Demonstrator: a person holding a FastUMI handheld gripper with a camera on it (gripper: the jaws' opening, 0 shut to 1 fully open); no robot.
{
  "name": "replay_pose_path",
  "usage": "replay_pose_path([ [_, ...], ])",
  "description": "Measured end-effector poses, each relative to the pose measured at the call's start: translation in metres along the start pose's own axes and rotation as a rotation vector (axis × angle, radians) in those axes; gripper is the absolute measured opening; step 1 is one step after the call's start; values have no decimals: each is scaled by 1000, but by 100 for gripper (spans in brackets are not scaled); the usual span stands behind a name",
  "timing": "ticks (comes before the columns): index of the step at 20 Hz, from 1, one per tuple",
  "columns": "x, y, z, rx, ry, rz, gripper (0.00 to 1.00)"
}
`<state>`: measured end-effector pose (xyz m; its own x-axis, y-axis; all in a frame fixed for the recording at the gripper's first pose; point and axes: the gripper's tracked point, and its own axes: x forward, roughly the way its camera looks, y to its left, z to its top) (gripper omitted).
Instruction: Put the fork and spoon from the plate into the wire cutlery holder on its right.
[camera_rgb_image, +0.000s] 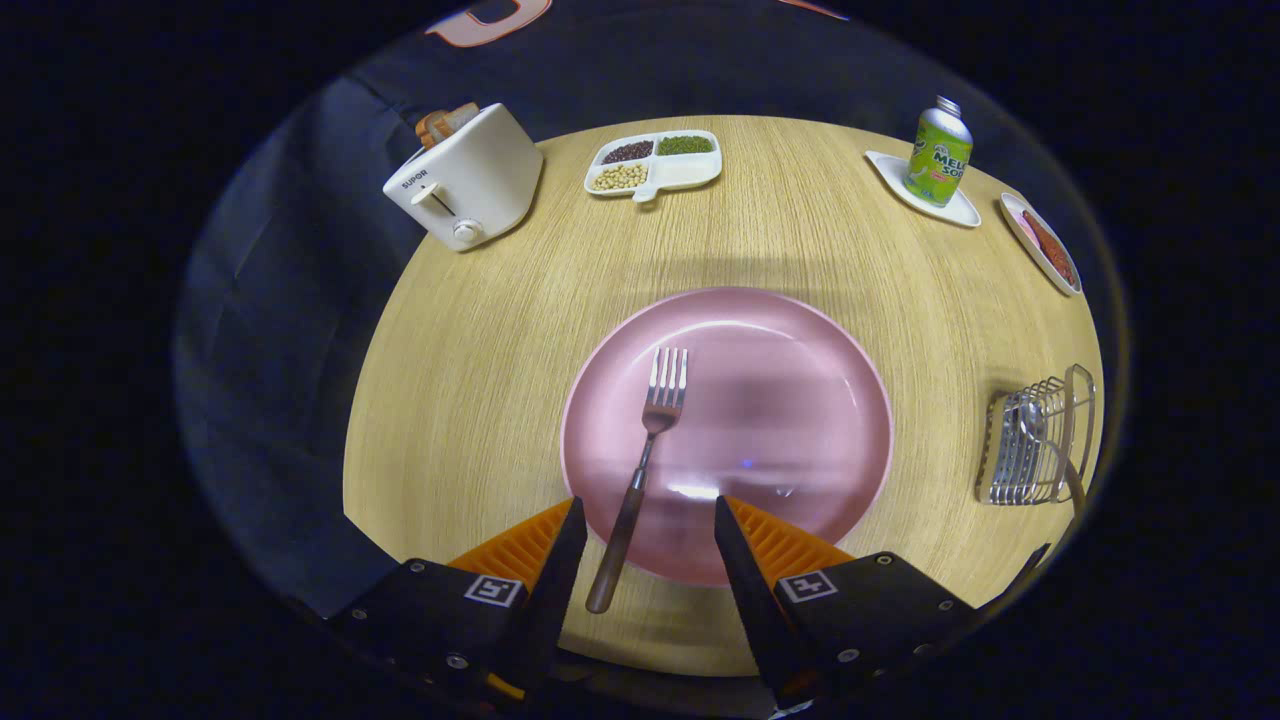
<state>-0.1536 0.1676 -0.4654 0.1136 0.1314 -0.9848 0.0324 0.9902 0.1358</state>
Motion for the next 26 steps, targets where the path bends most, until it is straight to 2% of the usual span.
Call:
replay_pose_path([
  [2, 11, 1, -3, 37, 8, -19, 78],
  [6, 27, -1, -14, 80, 31, -66, 65],
  [10, 32, 0, -20, 109, 51, -84, 35],
  [11, 33, -4, -18, 103, 36, -96, 21],
  [13, 27, -6, -12, 85, -5, -93, 9],
  [19, -5, -30, 13, 77, -126, -106, 5],
  [26, -70, -90, 20, 129, -214, -169, 5],
])
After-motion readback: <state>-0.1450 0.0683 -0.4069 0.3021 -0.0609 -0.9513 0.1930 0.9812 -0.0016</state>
